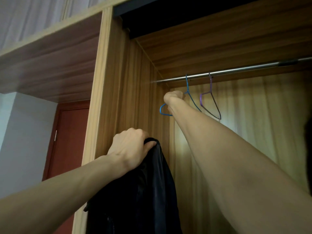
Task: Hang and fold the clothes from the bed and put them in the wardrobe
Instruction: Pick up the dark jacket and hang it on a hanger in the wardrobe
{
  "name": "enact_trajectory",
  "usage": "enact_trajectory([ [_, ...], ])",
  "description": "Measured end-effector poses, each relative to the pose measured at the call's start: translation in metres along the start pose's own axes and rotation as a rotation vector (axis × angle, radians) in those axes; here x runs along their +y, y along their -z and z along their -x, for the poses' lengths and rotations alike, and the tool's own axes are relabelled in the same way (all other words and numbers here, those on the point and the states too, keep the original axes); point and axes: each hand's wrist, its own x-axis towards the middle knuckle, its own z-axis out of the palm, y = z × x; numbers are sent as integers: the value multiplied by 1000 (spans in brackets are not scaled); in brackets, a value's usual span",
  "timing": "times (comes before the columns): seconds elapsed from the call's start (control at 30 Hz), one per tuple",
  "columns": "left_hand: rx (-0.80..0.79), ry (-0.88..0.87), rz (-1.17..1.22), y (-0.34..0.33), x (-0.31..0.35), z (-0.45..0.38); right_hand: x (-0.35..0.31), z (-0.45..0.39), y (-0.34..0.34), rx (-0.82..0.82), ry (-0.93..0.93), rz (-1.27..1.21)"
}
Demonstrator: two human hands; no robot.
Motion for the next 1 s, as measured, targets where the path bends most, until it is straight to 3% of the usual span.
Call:
enact_trajectory([
  [0.1,11,-5,14,2,2,3,-15,39,13,78,21,-42],
  [0.27,42,-39,31,5,4,15,-8,96,37,126,220,69],
  [0.37,67,-40,33,10,5,25,10,130,45,147,335,14],
  [0.6,104,-45,150,21,7,61,95,204,71,116,258,-26],
  [0.77,125,-63,281,19,5,89,154,282,107,16,319,-78],
  [1.0,23,-33,348,33,-3,115,200,337,136,-44,319,100],
])
